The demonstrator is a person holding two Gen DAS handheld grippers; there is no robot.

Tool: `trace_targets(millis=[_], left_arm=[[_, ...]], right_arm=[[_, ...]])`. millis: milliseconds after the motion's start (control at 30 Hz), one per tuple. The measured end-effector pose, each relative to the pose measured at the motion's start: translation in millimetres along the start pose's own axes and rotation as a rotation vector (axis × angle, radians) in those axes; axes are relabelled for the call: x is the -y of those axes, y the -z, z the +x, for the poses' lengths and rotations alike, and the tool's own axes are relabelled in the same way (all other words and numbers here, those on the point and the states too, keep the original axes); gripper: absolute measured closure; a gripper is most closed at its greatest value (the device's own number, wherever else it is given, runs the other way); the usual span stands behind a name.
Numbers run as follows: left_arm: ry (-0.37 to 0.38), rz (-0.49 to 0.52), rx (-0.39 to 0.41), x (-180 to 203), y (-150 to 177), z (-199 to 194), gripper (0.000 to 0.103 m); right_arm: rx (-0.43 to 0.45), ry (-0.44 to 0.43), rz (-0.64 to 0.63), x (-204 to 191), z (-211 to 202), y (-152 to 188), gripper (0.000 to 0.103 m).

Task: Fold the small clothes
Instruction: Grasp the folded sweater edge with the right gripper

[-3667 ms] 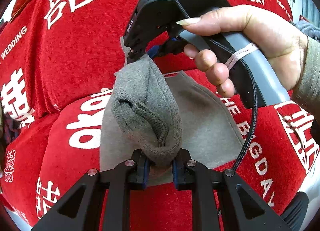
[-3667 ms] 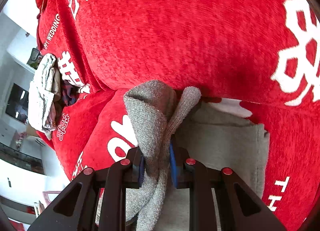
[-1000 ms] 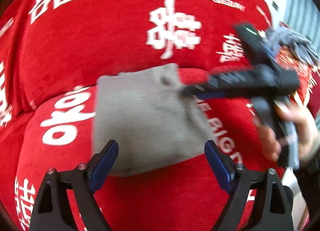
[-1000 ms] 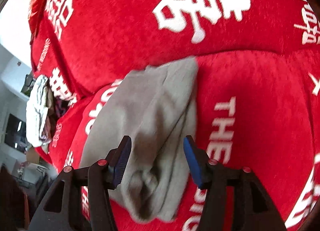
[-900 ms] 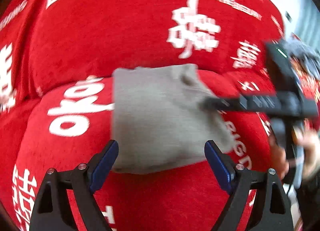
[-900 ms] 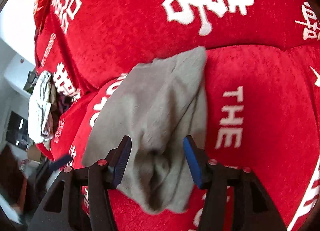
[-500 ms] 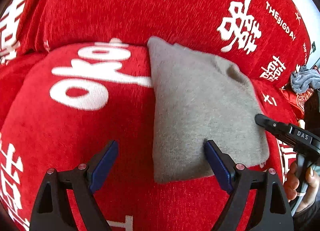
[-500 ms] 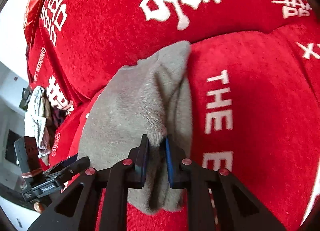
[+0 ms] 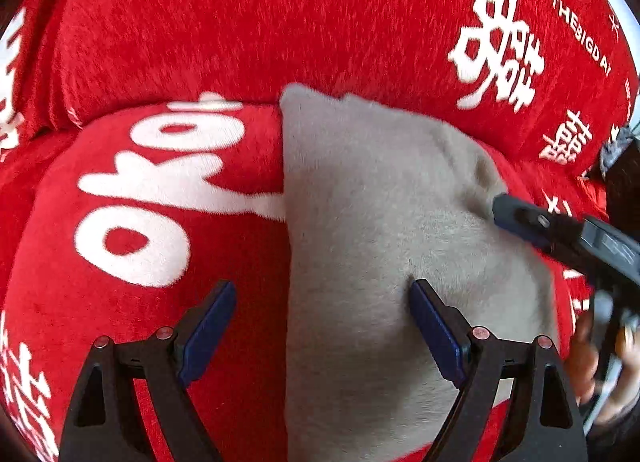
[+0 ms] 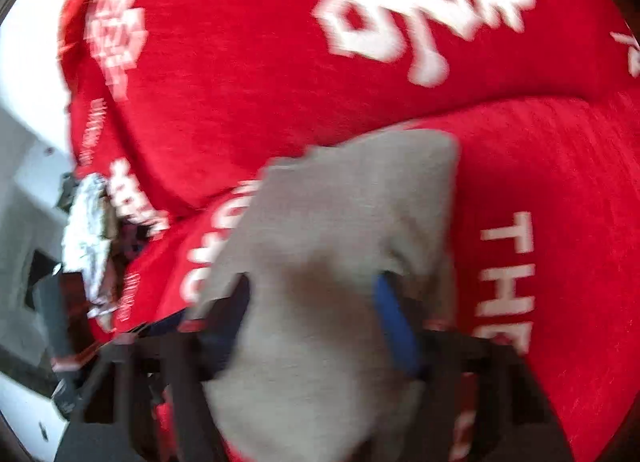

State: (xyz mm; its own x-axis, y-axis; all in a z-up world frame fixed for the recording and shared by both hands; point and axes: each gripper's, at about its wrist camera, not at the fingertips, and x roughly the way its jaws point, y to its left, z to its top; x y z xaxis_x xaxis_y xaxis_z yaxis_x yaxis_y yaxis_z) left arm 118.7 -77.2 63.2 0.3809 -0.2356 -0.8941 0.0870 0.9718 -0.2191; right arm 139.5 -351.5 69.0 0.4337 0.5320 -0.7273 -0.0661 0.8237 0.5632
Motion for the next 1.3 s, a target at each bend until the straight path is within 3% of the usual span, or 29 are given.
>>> trace_targets(millis=[33, 100, 133, 167, 200, 233, 300, 433, 567, 700, 800, 900, 933, 967, 1067, 1133, 1300], left_arm=[[0.024, -0.008, -0.004, -4, -1, 0, 0.014], [0.06, -0.03, -0.019, -12, -3, -3, 0.014], [0.073, -0.04, -0.015, -18, -6, -8, 0.014], [0.073, -0.044, -0.005, -23, -8, -12, 0.014], [0.071, -0.05, 0.004, -30, -11, -16, 0.014], [0.067, -0.068, 0.01, -41, -14, -20, 0.014], [0.072, -0.111, 0.006, -58, -19, -23, 0.014], [0.143, -0.172, -0.045, -77, -26, -17, 0.014], [0.202, -0.111, -0.092, -52, -28, -4, 0.014], [0.236, -0.065, -0.16, -25, -32, 21, 0.014], [0.278, -0.089, -0.21, -19, -37, 42, 0.014], [0.284, -0.085, -0.202, -10, -45, 49, 0.018], [0.278, -0.073, -0.205, -5, -46, 50, 0.025], [0.256, -0.053, -0.205, 0, -47, 50, 0.027], [0.227, -0.003, -0.173, 9, -48, 42, 0.046], [0.201, 0.037, -0.141, 17, -47, 34, 0.054], [0.119, 0.109, -0.087, 34, -41, 19, 0.056]], right_arm=[[-0.001, 0.001, 0.007, 4, -2, 0, 0.08], [0.021, 0.043, -0.011, 4, -15, 0, 0.079], [0.039, 0.171, -0.061, 1, -24, 2, 0.061], [0.054, 0.254, -0.096, 0, -31, 3, 0.033], [0.087, 0.314, -0.131, 2, -43, 6, 0.025], [0.097, 0.323, -0.137, 5, -50, 7, 0.023], [0.094, 0.304, -0.093, 17, -67, 10, 0.023], [0.082, 0.13, 0.02, 27, -80, 19, 0.023], [0.034, 0.021, 0.091, 22, -53, 23, 0.023], [-0.034, -0.014, 0.129, 16, -14, 22, 0.023], [-0.07, -0.051, 0.148, 11, 14, 22, 0.023], [-0.046, -0.035, 0.101, -2, 29, 18, 0.027], [-0.064, -0.02, 0.09, -7, 35, 17, 0.039], [-0.064, -0.02, 0.09, -7, 35, 17, 0.046], [-0.049, 0.06, -0.015, -33, 40, 16, 0.059], [-0.026, 0.088, -0.055, -45, 36, 16, 0.062], [0.003, 0.155, -0.12, -69, 32, 20, 0.066]])
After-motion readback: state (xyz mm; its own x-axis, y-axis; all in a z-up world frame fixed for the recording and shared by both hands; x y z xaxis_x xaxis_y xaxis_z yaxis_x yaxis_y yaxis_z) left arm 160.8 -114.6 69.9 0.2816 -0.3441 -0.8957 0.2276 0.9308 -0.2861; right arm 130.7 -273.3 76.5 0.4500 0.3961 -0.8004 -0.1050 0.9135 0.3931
